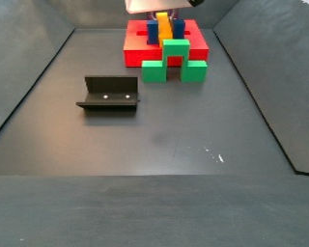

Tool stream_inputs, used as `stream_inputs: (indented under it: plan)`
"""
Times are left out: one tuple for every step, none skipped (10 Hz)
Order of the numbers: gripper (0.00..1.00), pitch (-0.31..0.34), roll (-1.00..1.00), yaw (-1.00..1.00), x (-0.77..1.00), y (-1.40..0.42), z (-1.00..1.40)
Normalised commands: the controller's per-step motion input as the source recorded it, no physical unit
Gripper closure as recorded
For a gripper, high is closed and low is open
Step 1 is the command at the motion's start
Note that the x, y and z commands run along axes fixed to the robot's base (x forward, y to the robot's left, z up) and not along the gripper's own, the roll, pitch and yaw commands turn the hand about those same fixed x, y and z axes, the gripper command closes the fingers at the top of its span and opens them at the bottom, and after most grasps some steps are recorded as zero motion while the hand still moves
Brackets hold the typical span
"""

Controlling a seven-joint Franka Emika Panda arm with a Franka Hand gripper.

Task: Pick up the yellow object. Move up. Move to above the board. Insert the yellow object.
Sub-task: Insert the yellow object.

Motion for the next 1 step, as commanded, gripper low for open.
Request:
stream_inputs:
  plan:
    - [1.00,0.000,0.00,0.00,0.00,0.00,0.00]
